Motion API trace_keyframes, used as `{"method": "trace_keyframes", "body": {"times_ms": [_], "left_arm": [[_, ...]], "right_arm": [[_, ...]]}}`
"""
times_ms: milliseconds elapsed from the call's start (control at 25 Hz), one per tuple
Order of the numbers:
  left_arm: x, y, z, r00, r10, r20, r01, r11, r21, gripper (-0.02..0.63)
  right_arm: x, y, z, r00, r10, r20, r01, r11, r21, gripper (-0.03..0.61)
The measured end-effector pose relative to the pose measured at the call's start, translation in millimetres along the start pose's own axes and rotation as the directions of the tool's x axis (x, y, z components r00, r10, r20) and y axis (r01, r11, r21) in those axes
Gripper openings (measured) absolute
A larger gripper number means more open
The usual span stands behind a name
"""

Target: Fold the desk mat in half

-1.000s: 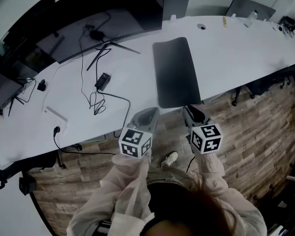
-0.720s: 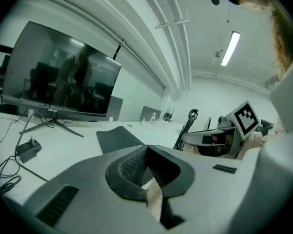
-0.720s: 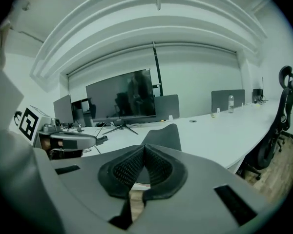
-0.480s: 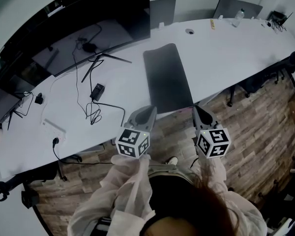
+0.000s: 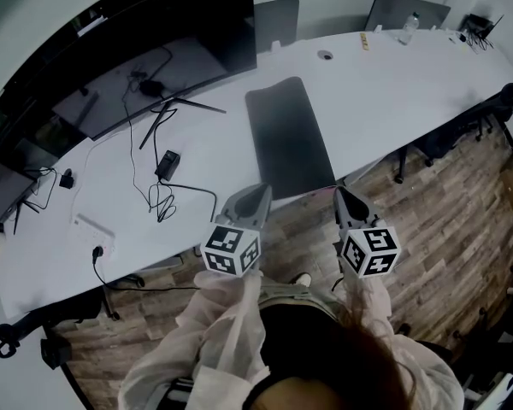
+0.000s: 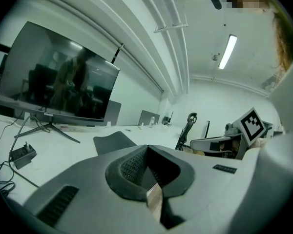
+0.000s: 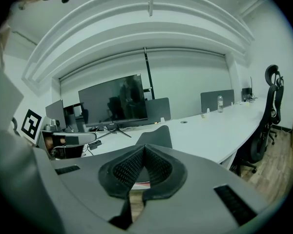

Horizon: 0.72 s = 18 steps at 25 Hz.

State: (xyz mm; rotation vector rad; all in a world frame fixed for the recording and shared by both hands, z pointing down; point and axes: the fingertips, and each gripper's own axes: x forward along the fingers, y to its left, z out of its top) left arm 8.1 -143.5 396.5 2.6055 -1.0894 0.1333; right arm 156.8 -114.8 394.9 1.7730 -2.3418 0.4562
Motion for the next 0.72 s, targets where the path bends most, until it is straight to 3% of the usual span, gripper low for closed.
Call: {"method": "trace_keyframes", "body": {"times_ms": [720], "left_arm": [[-19.9, 13.3, -16.3, 0.999, 0.004, -0.038, -0.005, 1.0, -0.021, 0.025]], "right_arm": [[12.3, 35.0, -16.4, 0.998, 0.048, -0.046, -0.048, 0.999, 0.006, 0.014]]}}
